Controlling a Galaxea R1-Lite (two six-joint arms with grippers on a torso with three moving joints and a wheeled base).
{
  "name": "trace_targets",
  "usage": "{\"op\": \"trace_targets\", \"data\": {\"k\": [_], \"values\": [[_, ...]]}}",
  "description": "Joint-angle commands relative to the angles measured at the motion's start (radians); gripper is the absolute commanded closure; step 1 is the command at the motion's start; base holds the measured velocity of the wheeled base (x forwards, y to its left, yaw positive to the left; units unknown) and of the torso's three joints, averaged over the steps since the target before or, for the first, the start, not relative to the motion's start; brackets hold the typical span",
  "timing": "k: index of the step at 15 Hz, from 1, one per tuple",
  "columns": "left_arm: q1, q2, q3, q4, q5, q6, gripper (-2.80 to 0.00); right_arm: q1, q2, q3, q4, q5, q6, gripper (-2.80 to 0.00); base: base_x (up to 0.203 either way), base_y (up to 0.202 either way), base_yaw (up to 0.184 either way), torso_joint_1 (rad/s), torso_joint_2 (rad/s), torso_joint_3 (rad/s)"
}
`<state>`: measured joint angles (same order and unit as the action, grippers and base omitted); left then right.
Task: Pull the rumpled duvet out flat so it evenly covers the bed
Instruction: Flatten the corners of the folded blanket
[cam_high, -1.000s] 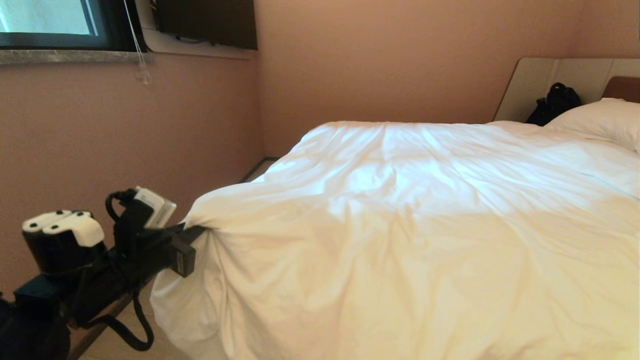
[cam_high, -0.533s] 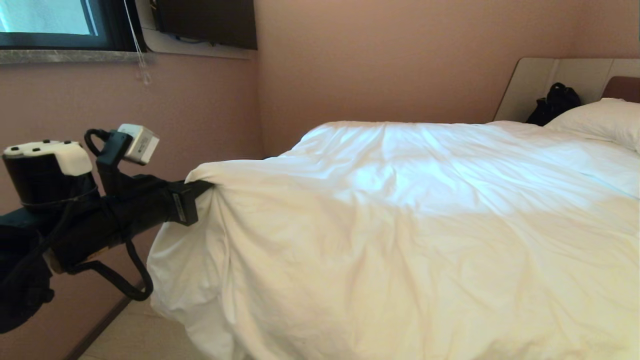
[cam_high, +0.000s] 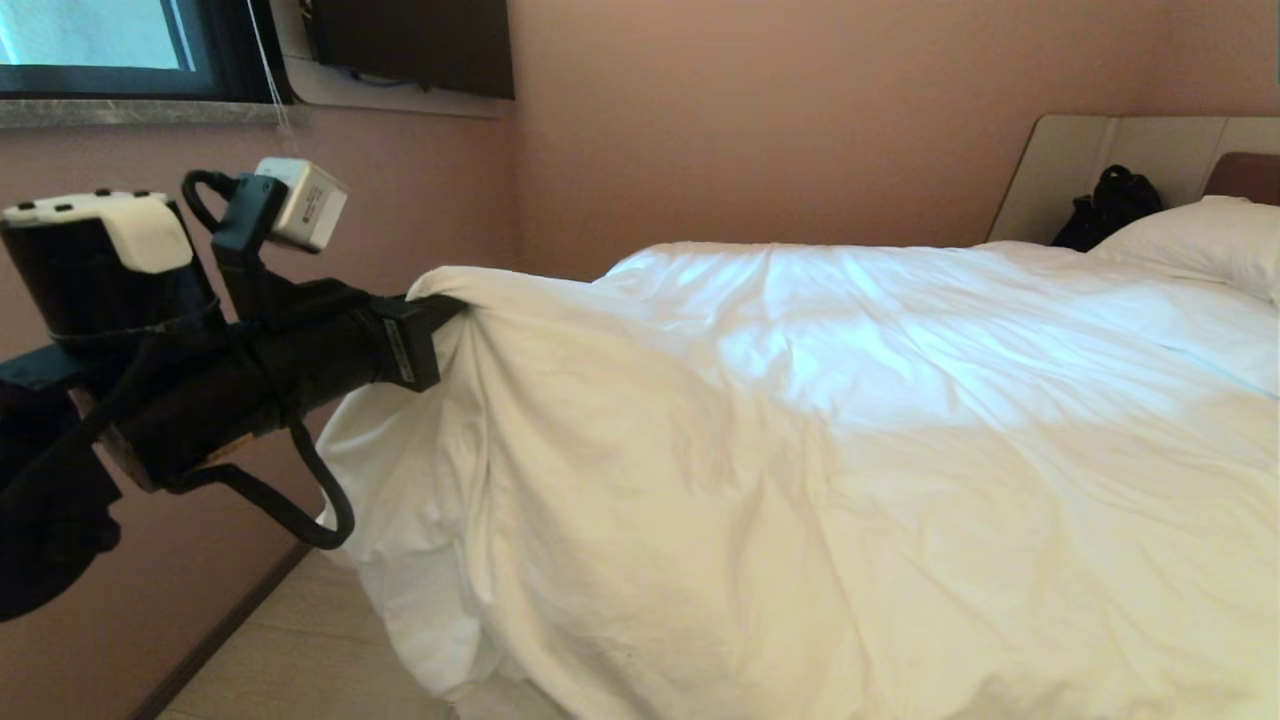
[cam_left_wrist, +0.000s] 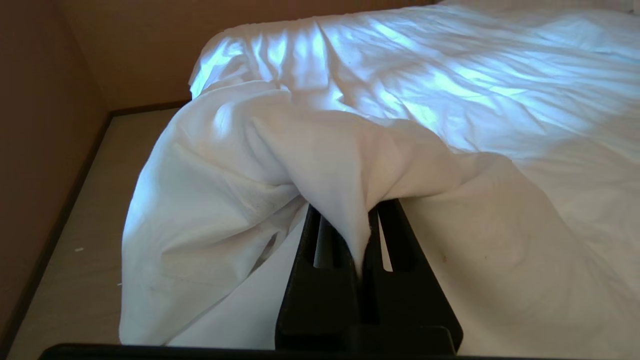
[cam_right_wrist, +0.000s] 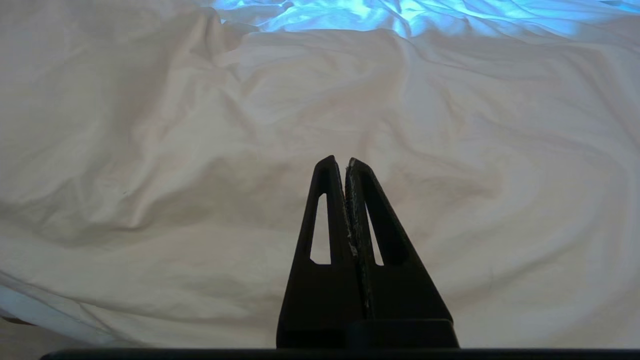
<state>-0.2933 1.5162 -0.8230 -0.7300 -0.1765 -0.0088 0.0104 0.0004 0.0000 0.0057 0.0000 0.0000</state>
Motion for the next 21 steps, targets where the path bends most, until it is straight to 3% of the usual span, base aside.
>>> {"op": "trace_targets", "data": {"k": [1, 6, 9, 12, 18, 21], "values": [[-0.015, -0.007, -0.051, 0.009, 0.011, -0.013, 0.00, 0.000, 0.001, 0.000, 0.000, 0.000, 0.000, 0.00, 0.000, 0.000, 0.000, 0.000, 0.00, 0.000], [-0.060, 0.067, -0.235, 0.096, 0.062, -0.040, 0.00, 0.000, 0.001, 0.000, 0.000, 0.000, 0.000, 0.00, 0.000, 0.000, 0.000, 0.000, 0.00, 0.000], [-0.073, 0.147, -0.326, 0.109, 0.102, -0.093, 0.00, 0.000, 0.001, 0.000, 0.000, 0.000, 0.000, 0.00, 0.000, 0.000, 0.000, 0.000, 0.00, 0.000], [-0.084, 0.312, -0.410, 0.124, 0.120, -0.109, 0.00, 0.000, 0.001, 0.000, 0.000, 0.000, 0.000, 0.00, 0.000, 0.000, 0.000, 0.000, 0.00, 0.000], [-0.125, 0.553, -0.450, 0.129, 0.134, -0.108, 0.00, 0.000, 0.001, 0.000, 0.000, 0.000, 0.000, 0.00, 0.000, 0.000, 0.000, 0.000, 0.00, 0.000], [-0.127, 0.587, -0.439, 0.147, 0.151, -0.108, 0.00, 0.000, 0.001, 0.000, 0.000, 0.000, 0.000, 0.00, 0.000, 0.000, 0.000, 0.000, 0.00, 0.000]]}}
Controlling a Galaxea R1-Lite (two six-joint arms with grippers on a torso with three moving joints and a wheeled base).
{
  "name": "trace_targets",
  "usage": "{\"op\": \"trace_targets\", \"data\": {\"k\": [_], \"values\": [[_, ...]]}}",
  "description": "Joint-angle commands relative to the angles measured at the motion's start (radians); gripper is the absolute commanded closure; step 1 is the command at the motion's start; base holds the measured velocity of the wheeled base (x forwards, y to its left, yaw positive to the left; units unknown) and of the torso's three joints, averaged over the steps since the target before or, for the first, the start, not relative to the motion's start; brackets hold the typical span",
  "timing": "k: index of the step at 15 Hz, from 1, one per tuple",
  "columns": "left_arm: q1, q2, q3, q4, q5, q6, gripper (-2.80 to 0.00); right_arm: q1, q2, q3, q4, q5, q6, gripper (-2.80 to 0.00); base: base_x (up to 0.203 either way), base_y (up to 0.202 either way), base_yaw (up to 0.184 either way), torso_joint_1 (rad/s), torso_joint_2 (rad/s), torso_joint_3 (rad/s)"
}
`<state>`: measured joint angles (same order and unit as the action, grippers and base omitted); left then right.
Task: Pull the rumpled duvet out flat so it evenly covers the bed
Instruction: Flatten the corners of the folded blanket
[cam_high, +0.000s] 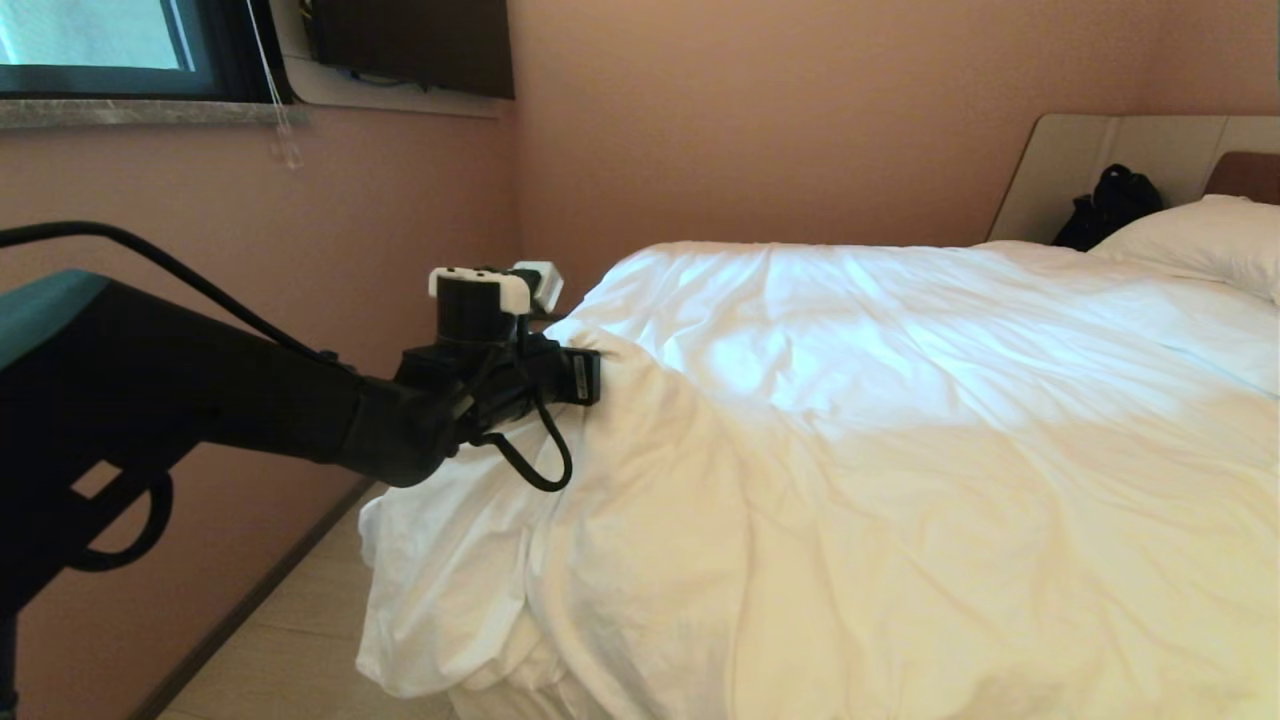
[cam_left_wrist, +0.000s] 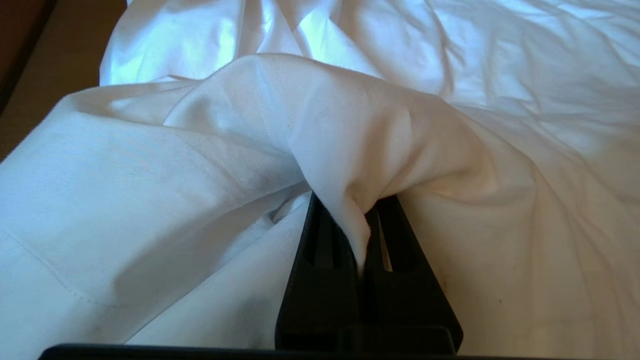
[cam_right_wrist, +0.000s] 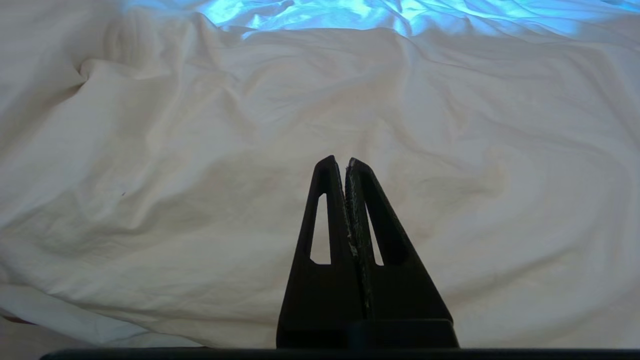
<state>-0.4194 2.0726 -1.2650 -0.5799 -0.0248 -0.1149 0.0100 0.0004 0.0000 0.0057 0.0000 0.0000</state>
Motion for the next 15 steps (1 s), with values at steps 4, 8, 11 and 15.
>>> {"op": "trace_targets", "data": {"k": [4, 8, 11, 15], "values": [[-0.007, 0.041, -0.014, 0.055, 0.011, 0.004, 0.00, 0.001, 0.000, 0.000, 0.000, 0.000, 0.000, 0.00, 0.000, 0.000, 0.000, 0.000, 0.00, 0.000], [-0.009, 0.052, 0.064, 0.042, 0.011, 0.042, -2.80, -0.001, 0.000, 0.000, 0.000, 0.000, 0.000, 0.00, 0.000, 0.000, 0.000, 0.000, 0.00, 0.000], [-0.010, 0.044, 0.132, 0.035, 0.012, 0.069, -2.80, 0.001, 0.001, 0.000, 0.000, 0.000, 0.000, 0.00, 0.000, 0.000, 0.000, 0.000, 0.00, 0.000], [-0.010, -0.064, 0.212, 0.012, 0.011, 0.062, -2.80, 0.001, 0.001, 0.000, 0.000, 0.000, 0.000, 0.00, 0.000, 0.000, 0.000, 0.000, 0.00, 0.000]]}}
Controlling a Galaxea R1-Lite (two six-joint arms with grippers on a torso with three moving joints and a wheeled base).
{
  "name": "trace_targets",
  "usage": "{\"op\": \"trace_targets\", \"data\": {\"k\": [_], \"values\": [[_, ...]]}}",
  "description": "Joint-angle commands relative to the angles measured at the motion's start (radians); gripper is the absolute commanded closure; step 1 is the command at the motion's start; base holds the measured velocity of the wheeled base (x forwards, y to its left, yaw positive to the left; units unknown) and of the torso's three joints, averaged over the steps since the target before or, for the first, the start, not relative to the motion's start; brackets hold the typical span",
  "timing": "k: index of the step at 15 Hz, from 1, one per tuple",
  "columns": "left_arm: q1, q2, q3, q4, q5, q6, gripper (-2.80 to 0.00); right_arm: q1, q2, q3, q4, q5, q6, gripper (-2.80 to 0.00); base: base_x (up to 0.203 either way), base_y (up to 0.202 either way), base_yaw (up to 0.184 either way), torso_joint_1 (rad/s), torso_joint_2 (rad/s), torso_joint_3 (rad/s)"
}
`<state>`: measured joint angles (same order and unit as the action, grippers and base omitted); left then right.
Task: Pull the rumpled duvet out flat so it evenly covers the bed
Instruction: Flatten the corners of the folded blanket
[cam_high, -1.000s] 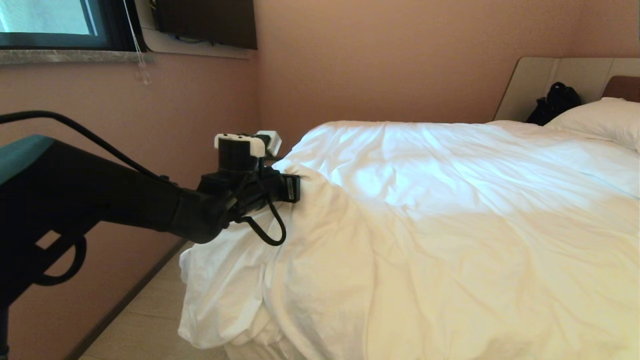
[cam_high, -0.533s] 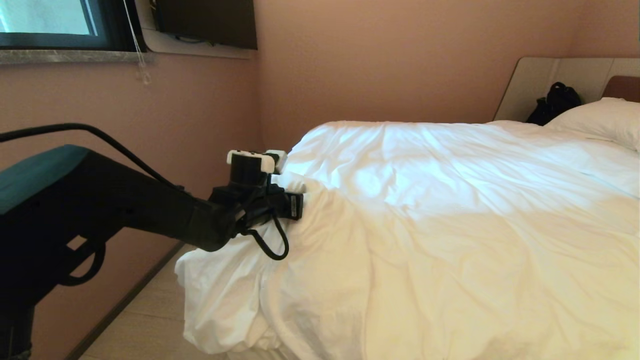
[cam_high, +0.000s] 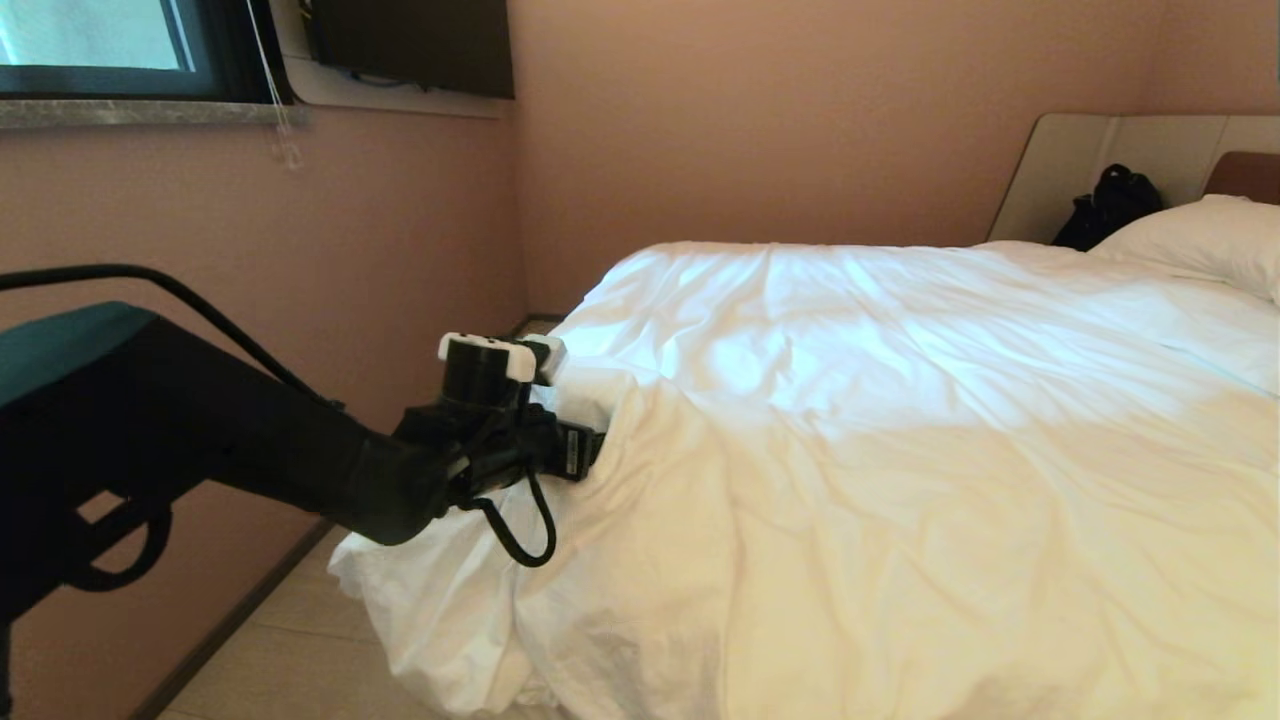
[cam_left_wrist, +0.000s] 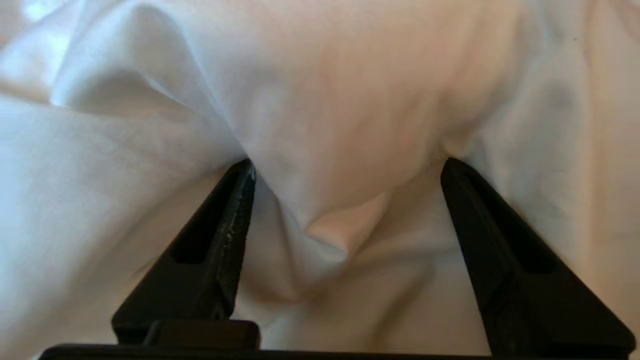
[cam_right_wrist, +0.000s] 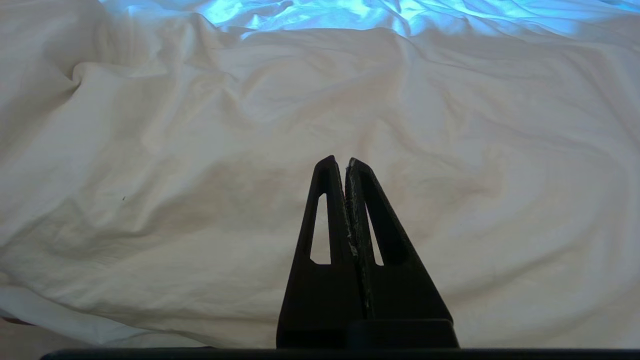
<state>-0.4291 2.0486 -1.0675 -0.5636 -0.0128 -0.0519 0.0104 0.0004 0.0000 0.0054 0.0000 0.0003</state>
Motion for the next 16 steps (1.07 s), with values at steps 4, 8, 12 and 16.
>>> {"op": "trace_targets", "data": {"k": [4, 8, 12, 16], "values": [[0.000, -0.181, 0.127, 0.015, -0.001, -0.005, -2.80, 0.000, 0.001, 0.000, 0.001, 0.000, 0.000, 0.00, 0.000, 0.000, 0.000, 0.000, 0.00, 0.000], [-0.003, -0.400, 0.321, 0.027, -0.007, -0.004, -2.80, 0.000, 0.001, 0.000, 0.001, 0.000, 0.000, 0.00, 0.000, 0.000, 0.000, 0.000, 0.00, 0.000], [0.029, -0.512, 0.572, 0.030, -0.008, 0.004, -2.80, 0.000, 0.001, 0.000, 0.001, 0.000, 0.000, 0.00, 0.000, 0.000, 0.000, 0.000, 0.00, 0.000], [0.062, -0.424, 0.695, 0.015, -0.005, 0.045, -2.80, 0.000, 0.001, 0.000, 0.001, 0.000, 0.000, 0.00, 0.000, 0.000, 0.000, 0.000, 0.00, 0.000]]}}
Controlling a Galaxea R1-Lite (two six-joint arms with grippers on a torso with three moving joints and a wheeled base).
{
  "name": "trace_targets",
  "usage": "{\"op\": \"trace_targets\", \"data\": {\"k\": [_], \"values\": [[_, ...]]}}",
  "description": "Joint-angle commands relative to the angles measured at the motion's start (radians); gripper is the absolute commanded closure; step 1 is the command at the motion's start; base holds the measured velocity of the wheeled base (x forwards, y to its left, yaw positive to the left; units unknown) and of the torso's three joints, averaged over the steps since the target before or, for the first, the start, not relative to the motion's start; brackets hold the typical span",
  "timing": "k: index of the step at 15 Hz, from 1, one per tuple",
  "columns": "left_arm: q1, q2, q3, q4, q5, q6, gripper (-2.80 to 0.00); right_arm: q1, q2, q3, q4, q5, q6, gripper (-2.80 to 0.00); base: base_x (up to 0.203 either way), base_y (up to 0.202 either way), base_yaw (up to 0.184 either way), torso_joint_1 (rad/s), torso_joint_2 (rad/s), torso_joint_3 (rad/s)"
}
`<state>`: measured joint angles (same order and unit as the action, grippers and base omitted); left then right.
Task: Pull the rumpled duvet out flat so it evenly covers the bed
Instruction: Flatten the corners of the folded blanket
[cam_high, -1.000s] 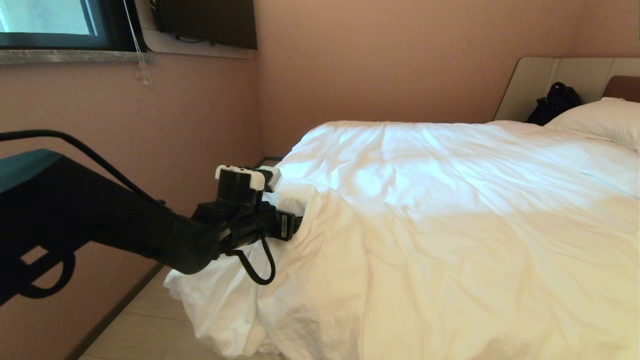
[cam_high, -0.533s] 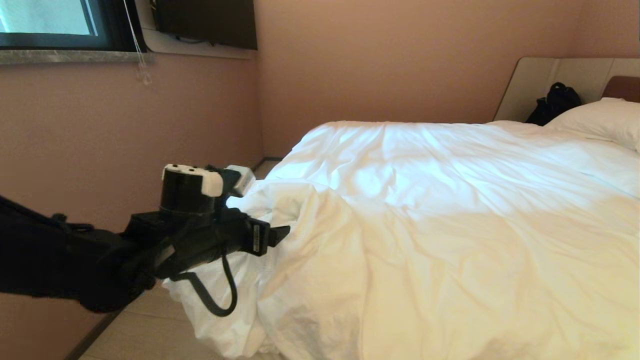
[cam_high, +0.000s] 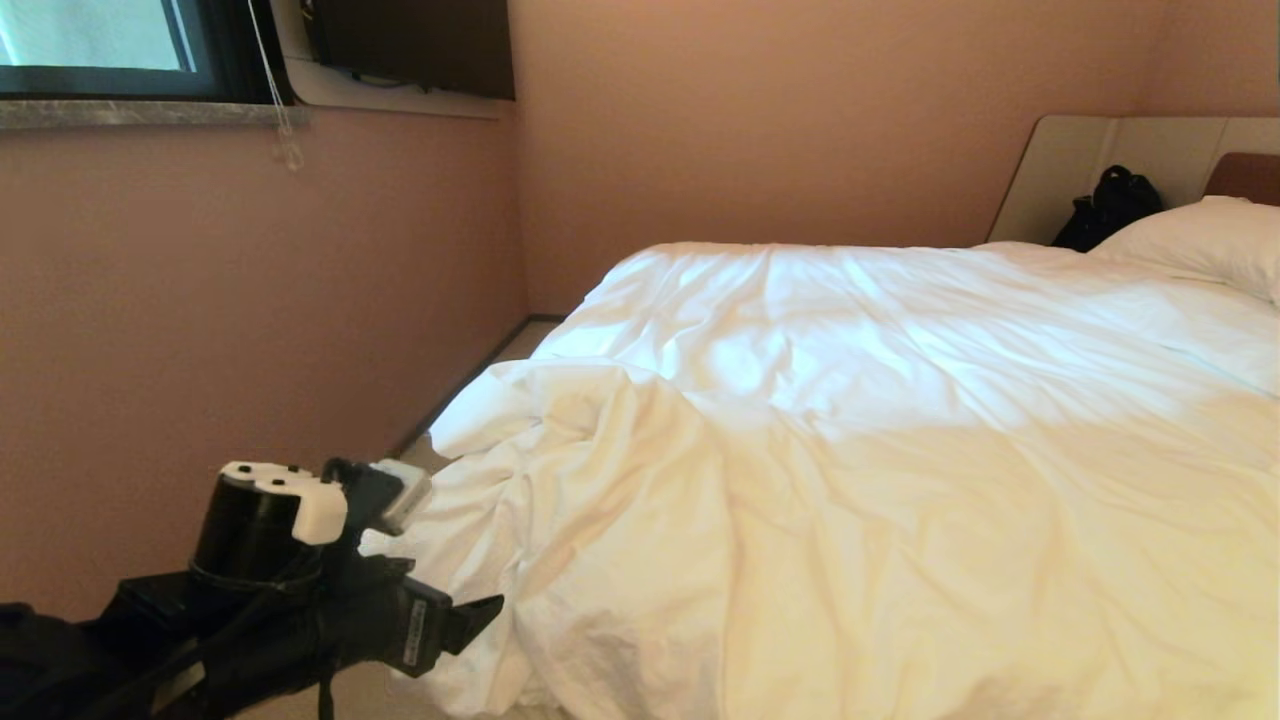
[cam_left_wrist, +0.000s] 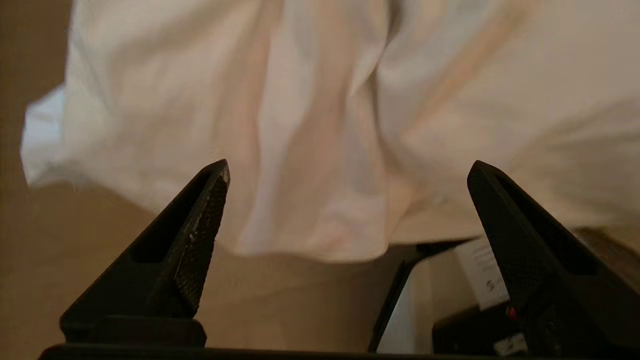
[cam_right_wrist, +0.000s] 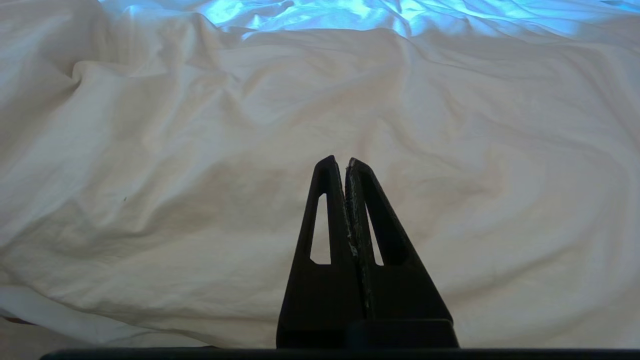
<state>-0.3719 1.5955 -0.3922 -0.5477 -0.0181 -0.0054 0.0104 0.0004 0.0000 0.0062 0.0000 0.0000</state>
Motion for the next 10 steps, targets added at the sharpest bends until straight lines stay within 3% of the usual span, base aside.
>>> {"op": "trace_targets", "data": {"k": [1, 3, 6, 8, 10], "values": [[0.019, 0.069, 0.033, -0.008, 0.001, 0.004, -2.80, 0.000, 0.001, 0.000, 0.000, 0.000, 0.000, 0.00, 0.000, 0.000, 0.000, 0.000, 0.00, 0.000], [0.048, 0.137, 0.051, -0.052, 0.003, 0.028, -2.80, 0.000, 0.001, 0.000, 0.000, 0.000, 0.000, 0.00, 0.000, 0.000, 0.000, 0.000, 0.00, 0.000], [0.065, 0.297, 0.085, -0.221, 0.036, 0.119, -2.80, 0.000, 0.001, 0.000, 0.000, 0.000, 0.000, 0.00, 0.000, 0.000, 0.000, 0.000, 0.00, 0.000], [0.068, 0.416, 0.122, -0.396, 0.079, 0.168, -2.80, 0.000, 0.001, 0.000, 0.000, 0.000, 0.000, 0.00, 0.000, 0.000, 0.000, 0.000, 0.00, 0.000], [0.070, 0.511, 0.201, -0.664, 0.099, 0.210, -2.80, 0.000, 0.001, 0.000, 0.000, 0.000, 0.000, 0.00, 0.000, 0.000, 0.000, 0.000, 0.00, 0.000]]}}
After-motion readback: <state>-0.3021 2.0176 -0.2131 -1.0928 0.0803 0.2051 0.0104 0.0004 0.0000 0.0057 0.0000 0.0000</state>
